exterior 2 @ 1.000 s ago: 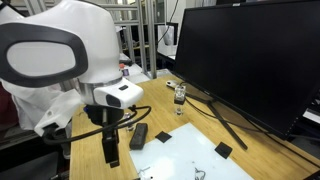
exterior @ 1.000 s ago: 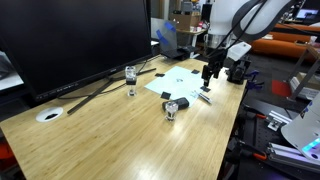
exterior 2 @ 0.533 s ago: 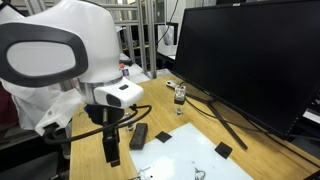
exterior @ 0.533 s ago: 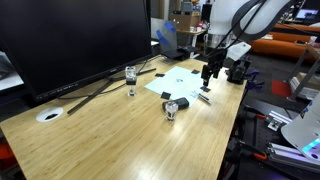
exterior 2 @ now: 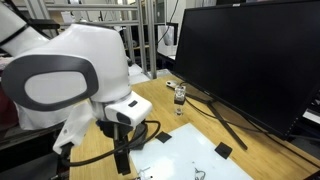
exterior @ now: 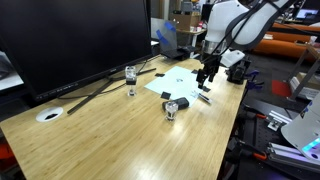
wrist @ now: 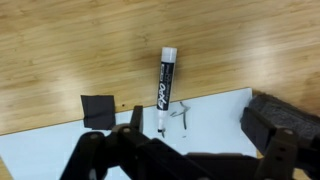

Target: Use the marker to write on the paper.

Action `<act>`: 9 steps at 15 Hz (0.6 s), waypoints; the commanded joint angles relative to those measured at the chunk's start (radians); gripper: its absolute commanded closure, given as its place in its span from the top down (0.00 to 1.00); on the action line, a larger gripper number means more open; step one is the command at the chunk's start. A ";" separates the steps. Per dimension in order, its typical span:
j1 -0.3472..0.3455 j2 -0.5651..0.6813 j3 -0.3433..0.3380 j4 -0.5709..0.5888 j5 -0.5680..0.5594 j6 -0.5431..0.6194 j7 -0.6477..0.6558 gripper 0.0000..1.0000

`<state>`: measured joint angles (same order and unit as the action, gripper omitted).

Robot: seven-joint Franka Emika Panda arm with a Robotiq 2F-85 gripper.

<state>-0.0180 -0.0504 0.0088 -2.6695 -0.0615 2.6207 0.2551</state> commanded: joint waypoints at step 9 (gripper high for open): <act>-0.010 0.243 -0.041 0.074 0.098 0.208 -0.060 1.00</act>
<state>-0.0207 0.1439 -0.0462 -2.6234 -0.0263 2.7985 0.2471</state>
